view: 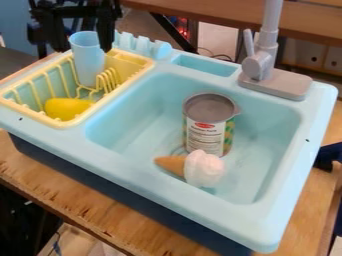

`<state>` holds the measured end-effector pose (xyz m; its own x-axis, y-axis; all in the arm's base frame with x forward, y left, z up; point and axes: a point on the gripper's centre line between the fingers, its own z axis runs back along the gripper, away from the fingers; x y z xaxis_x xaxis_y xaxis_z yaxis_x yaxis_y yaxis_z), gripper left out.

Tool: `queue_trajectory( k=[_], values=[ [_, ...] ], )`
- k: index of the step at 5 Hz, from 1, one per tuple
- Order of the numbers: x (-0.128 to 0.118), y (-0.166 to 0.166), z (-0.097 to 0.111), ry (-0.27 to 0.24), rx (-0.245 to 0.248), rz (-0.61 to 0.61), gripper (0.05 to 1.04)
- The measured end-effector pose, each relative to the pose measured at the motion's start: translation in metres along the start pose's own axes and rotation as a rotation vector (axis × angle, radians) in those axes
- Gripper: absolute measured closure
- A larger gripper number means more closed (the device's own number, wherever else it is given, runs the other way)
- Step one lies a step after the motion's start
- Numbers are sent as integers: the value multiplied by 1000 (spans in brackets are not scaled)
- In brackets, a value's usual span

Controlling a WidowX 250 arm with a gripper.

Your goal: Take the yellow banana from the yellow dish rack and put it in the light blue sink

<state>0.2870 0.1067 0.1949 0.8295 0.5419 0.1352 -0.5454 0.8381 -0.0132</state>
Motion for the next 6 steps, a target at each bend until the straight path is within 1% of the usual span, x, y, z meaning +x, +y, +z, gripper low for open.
queue_trajectory(
  k=[1,2,3,4,5,6],
  values=[
    [12,19,-14,1,17,166,83],
    [10,32,-22,-8,95,319,82],
    [1,44,-32,10,187,431,82],
    [-7,37,-37,18,224,503,82],
    [-8,32,-44,21,204,597,83],
    [-8,27,-50,30,179,653,82]
  ],
)
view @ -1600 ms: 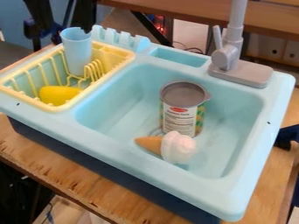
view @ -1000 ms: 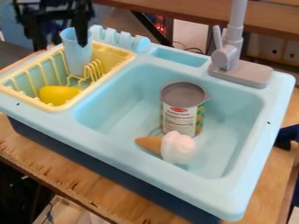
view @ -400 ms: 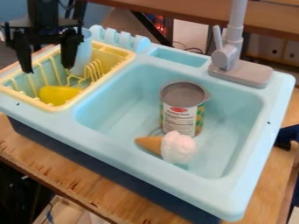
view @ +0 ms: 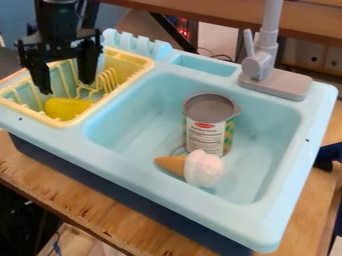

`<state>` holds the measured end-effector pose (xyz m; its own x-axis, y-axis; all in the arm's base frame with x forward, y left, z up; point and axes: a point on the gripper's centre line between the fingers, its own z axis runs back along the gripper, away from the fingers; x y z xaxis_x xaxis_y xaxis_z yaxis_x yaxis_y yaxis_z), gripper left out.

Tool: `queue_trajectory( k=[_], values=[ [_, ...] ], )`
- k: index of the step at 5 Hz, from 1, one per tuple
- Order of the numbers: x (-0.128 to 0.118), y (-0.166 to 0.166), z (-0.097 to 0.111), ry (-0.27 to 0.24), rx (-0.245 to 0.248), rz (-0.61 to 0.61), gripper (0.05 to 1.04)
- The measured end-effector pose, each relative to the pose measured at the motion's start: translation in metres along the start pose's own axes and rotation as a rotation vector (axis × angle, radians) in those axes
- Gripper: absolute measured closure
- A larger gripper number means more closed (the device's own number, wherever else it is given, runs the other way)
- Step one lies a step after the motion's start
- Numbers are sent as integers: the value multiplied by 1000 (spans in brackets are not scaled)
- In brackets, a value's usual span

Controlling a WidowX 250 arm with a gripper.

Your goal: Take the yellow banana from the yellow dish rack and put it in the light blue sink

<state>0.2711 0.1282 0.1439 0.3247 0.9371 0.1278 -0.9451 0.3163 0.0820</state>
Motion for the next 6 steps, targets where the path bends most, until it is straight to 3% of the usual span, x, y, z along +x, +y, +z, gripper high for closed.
queue_trajectory(
  k=[2,5,6],
  values=[
    [2,-3,-12,25,-10,46,82],
    [2,-4,-39,66,60,138,82],
    [2,-5,-43,72,69,158,122]
  ],
)
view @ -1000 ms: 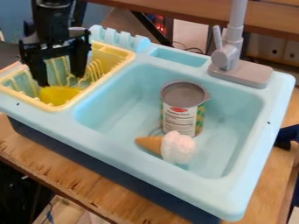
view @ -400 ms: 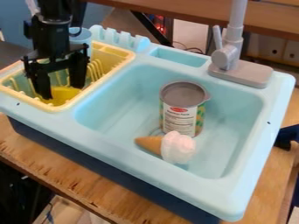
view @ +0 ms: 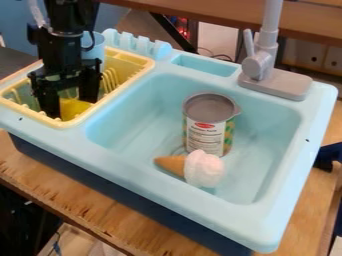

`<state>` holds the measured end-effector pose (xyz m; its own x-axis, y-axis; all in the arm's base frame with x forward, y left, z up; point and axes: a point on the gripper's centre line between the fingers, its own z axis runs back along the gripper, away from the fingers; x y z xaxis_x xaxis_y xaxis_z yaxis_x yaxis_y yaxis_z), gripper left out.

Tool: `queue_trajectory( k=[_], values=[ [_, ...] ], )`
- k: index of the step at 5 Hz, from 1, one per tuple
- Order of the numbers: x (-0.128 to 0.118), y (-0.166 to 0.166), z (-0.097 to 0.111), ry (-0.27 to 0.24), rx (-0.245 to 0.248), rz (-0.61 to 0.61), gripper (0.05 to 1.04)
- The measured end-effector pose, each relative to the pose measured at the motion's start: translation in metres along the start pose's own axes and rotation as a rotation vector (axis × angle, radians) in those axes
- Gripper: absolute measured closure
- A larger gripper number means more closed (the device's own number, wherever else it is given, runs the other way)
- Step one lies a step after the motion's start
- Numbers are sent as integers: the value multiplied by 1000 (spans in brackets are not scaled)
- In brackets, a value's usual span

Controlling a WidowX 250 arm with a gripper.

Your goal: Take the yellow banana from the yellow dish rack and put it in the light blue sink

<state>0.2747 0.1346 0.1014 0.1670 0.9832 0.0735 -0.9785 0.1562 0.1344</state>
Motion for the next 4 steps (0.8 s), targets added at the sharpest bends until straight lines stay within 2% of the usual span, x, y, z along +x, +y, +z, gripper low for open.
queue_trajectory(
  k=[1,2,3,4],
  values=[
    [1,-2,0,-6,-11,18,377],
    [-1,0,1,-10,8,18,470],
    [-2,1,14,-27,8,16,470],
    [-6,3,30,-15,-32,4,481]
  ],
)
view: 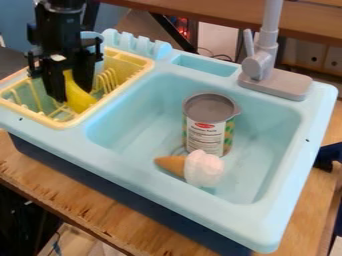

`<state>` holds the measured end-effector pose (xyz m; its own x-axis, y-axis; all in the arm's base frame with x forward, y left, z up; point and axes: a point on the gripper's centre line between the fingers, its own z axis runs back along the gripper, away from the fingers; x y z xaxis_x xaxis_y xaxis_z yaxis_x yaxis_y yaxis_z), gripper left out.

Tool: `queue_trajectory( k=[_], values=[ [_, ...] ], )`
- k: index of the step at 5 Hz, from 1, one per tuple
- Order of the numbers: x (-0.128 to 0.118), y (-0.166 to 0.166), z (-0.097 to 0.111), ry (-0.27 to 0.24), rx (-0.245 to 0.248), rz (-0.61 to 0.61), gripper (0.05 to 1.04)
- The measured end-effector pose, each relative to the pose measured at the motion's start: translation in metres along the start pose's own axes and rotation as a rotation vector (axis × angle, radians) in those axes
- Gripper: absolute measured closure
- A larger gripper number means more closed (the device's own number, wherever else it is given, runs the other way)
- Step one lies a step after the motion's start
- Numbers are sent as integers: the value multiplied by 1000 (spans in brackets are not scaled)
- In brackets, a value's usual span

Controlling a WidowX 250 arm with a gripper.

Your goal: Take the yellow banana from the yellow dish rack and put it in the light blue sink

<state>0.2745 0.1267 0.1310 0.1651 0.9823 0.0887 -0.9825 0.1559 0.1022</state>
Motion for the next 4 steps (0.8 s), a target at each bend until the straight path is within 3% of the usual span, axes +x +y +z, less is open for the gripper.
queue_trajectory(
  k=[1,2,3,4],
  values=[
    [-2,5,11,-3,-12,-13,496],
    [-3,17,28,-56,9,-44,496],
    [-17,21,50,-194,71,-165,496],
    [-35,16,70,-298,143,-381,496]
  ],
)
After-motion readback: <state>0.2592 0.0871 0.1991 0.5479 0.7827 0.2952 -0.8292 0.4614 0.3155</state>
